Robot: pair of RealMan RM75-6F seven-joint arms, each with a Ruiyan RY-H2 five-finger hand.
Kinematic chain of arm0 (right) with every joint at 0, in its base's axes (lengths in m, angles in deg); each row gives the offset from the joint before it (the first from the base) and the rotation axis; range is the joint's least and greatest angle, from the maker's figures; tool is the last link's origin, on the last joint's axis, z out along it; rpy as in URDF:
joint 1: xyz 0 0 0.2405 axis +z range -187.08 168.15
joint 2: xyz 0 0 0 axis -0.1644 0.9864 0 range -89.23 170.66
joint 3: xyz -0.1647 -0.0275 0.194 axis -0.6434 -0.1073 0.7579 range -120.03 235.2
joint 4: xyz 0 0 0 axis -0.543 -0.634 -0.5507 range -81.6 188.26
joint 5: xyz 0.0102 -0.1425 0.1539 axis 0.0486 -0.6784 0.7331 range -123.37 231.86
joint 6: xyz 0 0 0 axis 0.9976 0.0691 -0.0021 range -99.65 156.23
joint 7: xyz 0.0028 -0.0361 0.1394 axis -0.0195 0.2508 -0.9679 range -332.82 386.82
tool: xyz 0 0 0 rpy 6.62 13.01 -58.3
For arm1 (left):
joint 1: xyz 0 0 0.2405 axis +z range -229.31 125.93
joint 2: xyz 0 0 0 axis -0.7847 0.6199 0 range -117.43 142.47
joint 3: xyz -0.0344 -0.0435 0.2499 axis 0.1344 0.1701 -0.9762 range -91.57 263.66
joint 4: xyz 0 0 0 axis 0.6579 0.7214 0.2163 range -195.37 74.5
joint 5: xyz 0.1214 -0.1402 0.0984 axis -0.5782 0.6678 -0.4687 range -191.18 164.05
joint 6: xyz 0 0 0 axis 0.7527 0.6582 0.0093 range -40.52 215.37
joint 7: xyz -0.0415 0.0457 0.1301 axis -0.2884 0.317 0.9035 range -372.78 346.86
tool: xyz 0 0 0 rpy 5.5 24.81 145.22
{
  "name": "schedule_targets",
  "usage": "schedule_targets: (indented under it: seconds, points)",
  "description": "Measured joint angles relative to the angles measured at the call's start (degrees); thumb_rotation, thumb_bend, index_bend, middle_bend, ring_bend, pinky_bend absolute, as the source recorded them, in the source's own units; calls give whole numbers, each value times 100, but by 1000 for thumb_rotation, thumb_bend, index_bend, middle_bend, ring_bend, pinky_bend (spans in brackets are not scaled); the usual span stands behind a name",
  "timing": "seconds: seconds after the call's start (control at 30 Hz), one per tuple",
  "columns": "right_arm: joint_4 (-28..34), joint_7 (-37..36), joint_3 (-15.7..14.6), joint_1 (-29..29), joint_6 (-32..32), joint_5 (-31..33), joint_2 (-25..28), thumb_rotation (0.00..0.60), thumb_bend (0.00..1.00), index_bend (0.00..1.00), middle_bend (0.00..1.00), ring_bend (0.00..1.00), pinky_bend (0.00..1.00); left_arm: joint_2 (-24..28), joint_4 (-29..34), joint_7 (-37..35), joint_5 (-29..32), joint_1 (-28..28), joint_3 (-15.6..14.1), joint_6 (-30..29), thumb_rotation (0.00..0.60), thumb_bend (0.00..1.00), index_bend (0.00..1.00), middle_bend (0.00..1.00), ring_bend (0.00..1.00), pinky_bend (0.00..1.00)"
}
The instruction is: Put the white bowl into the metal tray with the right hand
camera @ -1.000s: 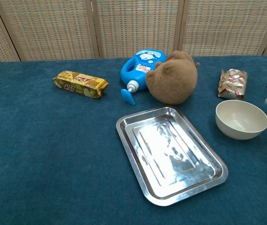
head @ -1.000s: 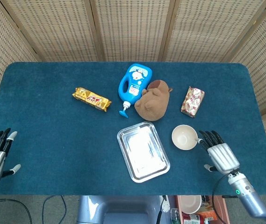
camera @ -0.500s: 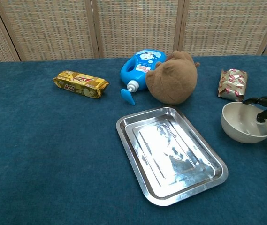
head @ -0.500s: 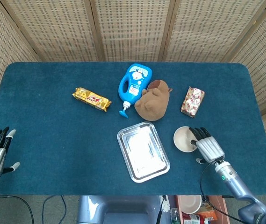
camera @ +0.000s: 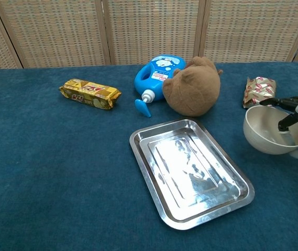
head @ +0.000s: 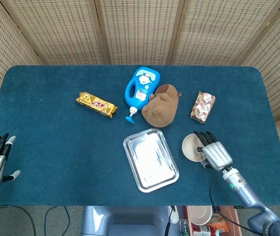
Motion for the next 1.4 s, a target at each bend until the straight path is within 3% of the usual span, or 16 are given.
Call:
schedule_targets:
  seconds: [0.2, 0.4, 0.57, 0.8, 0.87, 0.93, 1.03, 1.2, 1.4]
  points:
    - [896, 302, -48, 265, 32, -391, 346, 600, 393, 666, 0, 0, 0, 5, 5, 4, 31, -19, -5, 28, 600, 0, 0, 0, 0, 0]
    - [1530, 1006, 59, 812, -748, -408, 441, 600, 393, 666, 0, 0, 0, 16, 13, 1, 97, -32, 14, 43, 600, 0, 0, 0, 0, 0]
    - [1697, 1746, 233, 1223, -1430, -103, 198, 600, 395, 666, 0, 0, 0, 39, 5, -44, 190, -38, 43, 63, 600, 0, 0, 0, 0, 0]
    - [1776, 2686, 412, 1535, -1858, 491, -264, 600, 392, 657, 0, 0, 0, 85, -20, -136, 280, -54, 67, 117, 600, 0, 0, 0, 0, 0]
    - [1760, 2852, 420, 1577, -1901, 587, -337, 600, 363, 558, 0, 0, 0, 99, -14, -156, 287, -53, 67, 118, 600, 0, 0, 0, 0, 0]
    - [1727, 2991, 412, 1599, -1910, 653, -390, 600, 286, 322, 0, 0, 0, 110, -6, -170, 285, -51, 64, 113, 600, 0, 0, 0, 0, 0]
    - [1709, 3181, 389, 1574, -1810, 740, -405, 600, 209, 103, 0, 0, 0, 126, 12, -180, 282, -43, 55, 95, 600, 0, 0, 0, 0, 0]
    - [1903, 3321, 367, 1477, -1526, 822, -241, 600, 187, 63, 0, 0, 0, 131, 36, -172, 278, -41, 41, 84, 600, 0, 0, 0, 0, 0]
    - [2281, 3265, 276, 1160, -910, 733, 317, 600, 186, 63, 0, 0, 0, 143, 68, -187, 218, -36, 15, 53, 600, 0, 0, 0, 0, 0]
